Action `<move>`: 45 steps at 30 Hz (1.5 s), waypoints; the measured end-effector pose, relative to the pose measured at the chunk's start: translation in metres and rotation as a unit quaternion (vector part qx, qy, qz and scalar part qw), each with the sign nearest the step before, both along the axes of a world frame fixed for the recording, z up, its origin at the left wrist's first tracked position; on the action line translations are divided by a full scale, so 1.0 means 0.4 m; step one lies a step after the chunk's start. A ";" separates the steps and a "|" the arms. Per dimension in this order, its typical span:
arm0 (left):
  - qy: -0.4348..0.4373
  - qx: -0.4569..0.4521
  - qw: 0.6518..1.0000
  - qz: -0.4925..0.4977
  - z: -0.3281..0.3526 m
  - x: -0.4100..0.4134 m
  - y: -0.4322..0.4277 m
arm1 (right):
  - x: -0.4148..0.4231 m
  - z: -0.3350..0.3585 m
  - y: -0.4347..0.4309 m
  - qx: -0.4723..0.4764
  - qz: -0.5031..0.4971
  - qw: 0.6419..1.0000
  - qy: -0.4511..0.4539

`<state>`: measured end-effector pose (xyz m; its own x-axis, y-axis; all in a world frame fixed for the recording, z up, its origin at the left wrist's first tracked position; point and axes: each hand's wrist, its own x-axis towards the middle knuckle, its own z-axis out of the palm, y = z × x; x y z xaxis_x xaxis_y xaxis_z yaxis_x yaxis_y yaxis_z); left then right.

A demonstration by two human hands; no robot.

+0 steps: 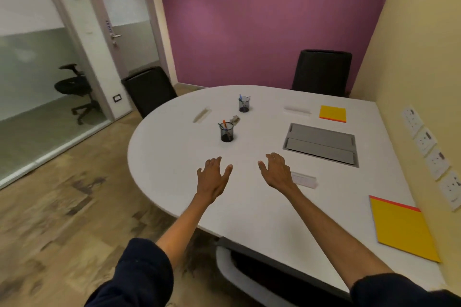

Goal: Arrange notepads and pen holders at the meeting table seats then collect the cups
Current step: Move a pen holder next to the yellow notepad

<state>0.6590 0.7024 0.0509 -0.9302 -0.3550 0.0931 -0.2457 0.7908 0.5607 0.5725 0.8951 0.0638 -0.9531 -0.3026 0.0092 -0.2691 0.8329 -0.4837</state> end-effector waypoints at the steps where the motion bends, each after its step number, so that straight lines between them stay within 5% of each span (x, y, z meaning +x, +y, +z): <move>1: -0.001 -0.001 1.000 0.011 -0.002 0.028 -0.037 | 0.012 0.000 -0.036 -0.005 0.006 1.000 -0.003; 20: -0.042 0.025 0.992 0.119 -0.096 0.095 -0.387 | 0.015 -0.089 -0.473 -0.037 0.086 0.995 -0.035; 45: -0.140 0.013 0.989 0.046 -0.185 -0.388 -0.882 | -0.441 -0.218 -0.822 -0.063 -0.008 0.985 -0.158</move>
<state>0.5039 0.3495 -0.0230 -0.8824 -0.4375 -0.1731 -0.4634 0.7444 0.4807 0.3960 0.5664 -0.0233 -0.9187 -0.3035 -0.2527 -0.0762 0.7640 -0.6406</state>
